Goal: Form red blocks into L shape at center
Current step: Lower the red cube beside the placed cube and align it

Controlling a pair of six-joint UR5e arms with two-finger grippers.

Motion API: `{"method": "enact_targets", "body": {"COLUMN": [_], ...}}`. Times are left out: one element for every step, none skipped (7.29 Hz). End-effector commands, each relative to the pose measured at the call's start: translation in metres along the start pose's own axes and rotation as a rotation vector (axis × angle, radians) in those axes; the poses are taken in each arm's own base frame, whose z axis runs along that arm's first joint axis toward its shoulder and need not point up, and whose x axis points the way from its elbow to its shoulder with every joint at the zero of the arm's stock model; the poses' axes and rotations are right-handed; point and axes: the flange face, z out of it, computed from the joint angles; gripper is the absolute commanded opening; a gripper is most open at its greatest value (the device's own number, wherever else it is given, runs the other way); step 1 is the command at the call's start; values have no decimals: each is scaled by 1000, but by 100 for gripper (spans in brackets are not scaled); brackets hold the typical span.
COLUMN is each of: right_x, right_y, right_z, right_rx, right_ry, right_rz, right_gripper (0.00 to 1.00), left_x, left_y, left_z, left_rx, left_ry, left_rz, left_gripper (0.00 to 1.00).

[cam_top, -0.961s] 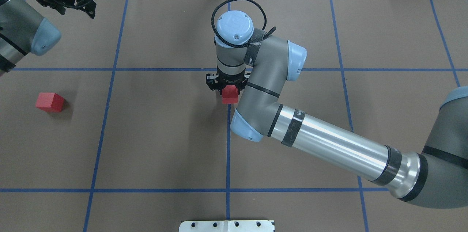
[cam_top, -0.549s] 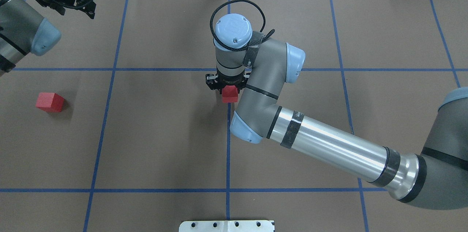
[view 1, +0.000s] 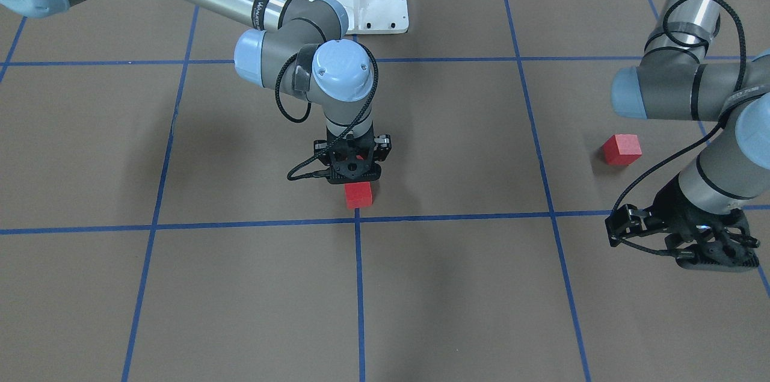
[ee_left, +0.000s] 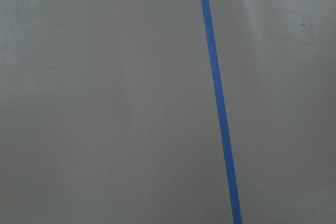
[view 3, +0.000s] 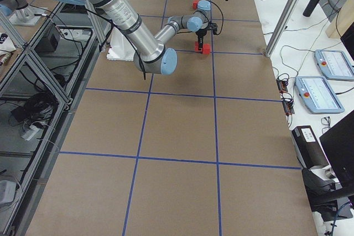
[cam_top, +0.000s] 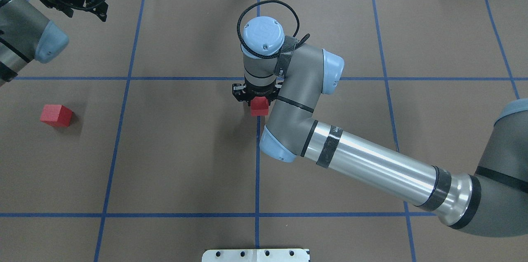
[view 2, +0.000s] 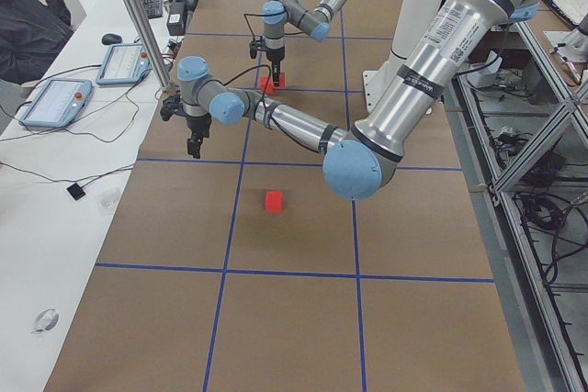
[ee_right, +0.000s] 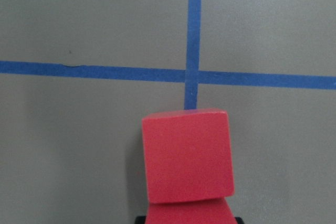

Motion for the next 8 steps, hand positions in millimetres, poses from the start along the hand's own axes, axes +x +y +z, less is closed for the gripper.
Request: {"method": "enact_targets", "body": {"right_x": [1, 2, 4, 4, 4, 4, 3, 3], "right_y": [0, 0, 0, -1, 0, 1, 0, 0], "right_z": [1, 1, 4, 5, 8, 9, 9, 9], "right_rx": [1, 3, 7, 6, 2, 2, 3, 3], "right_ry": [2, 1, -8, -5, 0, -1, 0, 0], "right_rz": [2, 1, -3, 0, 1, -1, 0, 0], "right_gripper": [0, 0, 0, 0, 0, 0, 0, 0], "left_x": [0, 0, -1, -1, -2, -2, -2, -2], "left_y": [0, 0, 0, 0, 0, 0, 0, 0], "left_z": [0, 0, 1, 1, 2, 2, 2, 3], "left_rx": [0, 0, -1, -1, -3, -3, -3, -4], "left_ry": [-1, -1, -2, -2, -4, -4, -4, -4], "left_rz": [0, 0, 0, 0, -1, -1, -1, -2], "left_gripper": [99, 99, 99, 99, 99, 99, 99, 99]}}
